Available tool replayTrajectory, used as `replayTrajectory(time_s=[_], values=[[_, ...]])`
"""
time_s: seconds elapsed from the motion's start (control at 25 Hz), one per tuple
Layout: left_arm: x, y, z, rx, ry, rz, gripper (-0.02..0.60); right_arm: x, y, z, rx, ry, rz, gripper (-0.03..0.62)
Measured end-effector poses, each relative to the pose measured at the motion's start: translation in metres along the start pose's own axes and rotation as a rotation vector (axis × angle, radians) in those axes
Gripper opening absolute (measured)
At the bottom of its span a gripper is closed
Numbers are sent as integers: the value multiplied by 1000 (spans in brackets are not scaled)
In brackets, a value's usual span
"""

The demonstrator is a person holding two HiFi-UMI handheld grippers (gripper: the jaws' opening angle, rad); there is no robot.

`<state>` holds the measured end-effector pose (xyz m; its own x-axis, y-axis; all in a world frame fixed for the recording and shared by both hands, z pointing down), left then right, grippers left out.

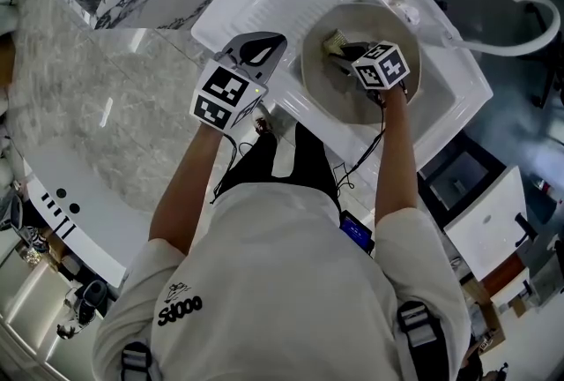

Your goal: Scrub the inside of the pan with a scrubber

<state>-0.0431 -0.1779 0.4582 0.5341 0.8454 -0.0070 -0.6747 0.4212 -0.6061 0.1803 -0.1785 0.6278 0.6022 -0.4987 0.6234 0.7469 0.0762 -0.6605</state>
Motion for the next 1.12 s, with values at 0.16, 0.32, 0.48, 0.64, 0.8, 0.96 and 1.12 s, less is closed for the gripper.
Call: replayTrajectory(time_s=[0.16, 0.32, 0.48, 0.64, 0.8, 0.96, 1.12], values=[[1, 0, 0, -2, -4, 3, 0, 23, 23, -9, 104, -21, 189, 81], [3, -1, 2, -3, -4, 13, 0, 33, 38, -9, 19, 101, 405, 81], [5, -4, 1, -8, -8, 23, 0, 35, 47, -8, -63, 205, 517, 81], [8, -6, 1, -8, -9, 28, 0, 28, 60, -16, -49, 233, 579, 81], [10, -7, 0, -6, -12, 33, 0, 24, 70, -25, -26, 278, 618, 81], [11, -6, 0, -8, -11, 35, 0, 26, 71, -21, -51, 270, 652, 81], [11, -5, 2, -12, -10, 31, 0, 35, 67, -9, -102, 149, 630, 81]])
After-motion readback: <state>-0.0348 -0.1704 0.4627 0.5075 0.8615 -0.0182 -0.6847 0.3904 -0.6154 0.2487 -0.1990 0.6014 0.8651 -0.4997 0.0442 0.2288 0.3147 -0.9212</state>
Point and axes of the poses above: the fingertips, and each gripper's own axes: y backward along the fingers, x to its right, z out of its underside, the point moved 9 cm from there along y, backward along the fingers, and after that the axes turned 9 degrees about -y, right-handed, at the moved point
